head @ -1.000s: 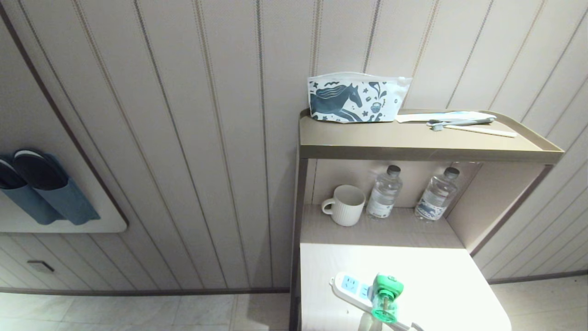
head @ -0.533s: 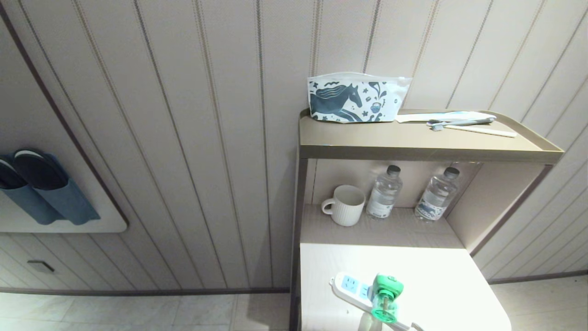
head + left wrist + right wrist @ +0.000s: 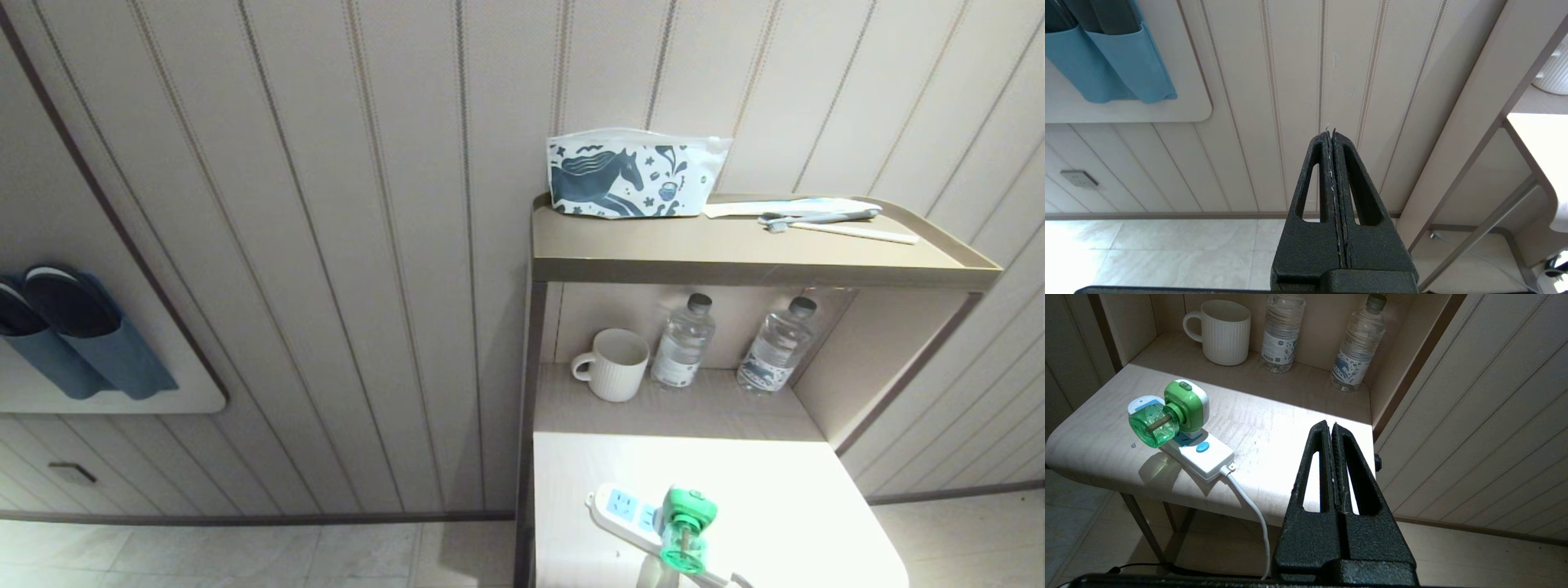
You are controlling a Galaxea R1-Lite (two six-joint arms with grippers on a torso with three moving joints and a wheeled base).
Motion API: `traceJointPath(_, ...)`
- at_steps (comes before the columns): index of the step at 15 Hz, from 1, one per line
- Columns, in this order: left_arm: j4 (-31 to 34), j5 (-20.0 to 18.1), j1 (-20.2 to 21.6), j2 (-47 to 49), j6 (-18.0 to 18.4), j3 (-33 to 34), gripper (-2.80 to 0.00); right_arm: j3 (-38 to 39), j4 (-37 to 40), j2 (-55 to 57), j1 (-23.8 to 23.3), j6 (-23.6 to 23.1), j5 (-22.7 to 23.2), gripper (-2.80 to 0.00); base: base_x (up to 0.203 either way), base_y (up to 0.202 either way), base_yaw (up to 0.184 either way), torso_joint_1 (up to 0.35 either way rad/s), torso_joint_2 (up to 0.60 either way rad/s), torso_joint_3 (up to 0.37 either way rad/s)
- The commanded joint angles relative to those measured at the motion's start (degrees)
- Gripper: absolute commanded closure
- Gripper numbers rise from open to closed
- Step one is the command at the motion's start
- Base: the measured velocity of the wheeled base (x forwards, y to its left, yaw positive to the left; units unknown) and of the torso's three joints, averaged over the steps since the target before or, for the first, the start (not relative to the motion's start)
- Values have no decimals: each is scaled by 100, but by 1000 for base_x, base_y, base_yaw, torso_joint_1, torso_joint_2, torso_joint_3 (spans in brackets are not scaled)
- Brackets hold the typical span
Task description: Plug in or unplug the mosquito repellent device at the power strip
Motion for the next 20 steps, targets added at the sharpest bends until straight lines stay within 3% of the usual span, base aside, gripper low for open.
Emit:
traceJointPath(1, 1, -2, 2, 0, 0, 0, 0, -2, -337, 18, -4, -9, 22, 0, 0, 0, 0, 0, 0, 0)
traceJointPath(3, 1, -2, 2, 0, 0, 0, 0, -2, -1114, 17, -6, 5, 118, 0, 0, 0, 0, 0, 0, 0)
traceJointPath(5, 1, -2, 2, 0, 0, 0, 0, -26, -411, 14, -2, 234, 351, 0, 0, 0, 0, 0, 0, 0)
traceJointPath(7, 1, -2, 2, 0, 0, 0, 0, -29, -402, 11, 0, 637, 403, 0, 0, 0, 0, 0, 0, 0)
traceJointPath(9, 1, -2, 2, 0, 0, 0, 0, -11, -365, 2, 0, 578, 129, 0, 0, 0, 0, 0, 0, 0)
traceJointPath(11, 1, -2, 2, 0, 0, 0, 0, -17, 386, 5, 0, 603, -34, 0, 0, 0, 0, 0, 0, 0)
traceJointPath(15, 1, -2, 2, 0, 0, 0, 0, -16, 369, 11, 9, 531, -61, 0, 0, 0, 0, 0, 0, 0)
traceJointPath(20, 1, -2, 2, 0, 0, 0, 0, -11, 363, 2, 9, 1036, -119, 0, 0, 0, 0, 0, 0, 0)
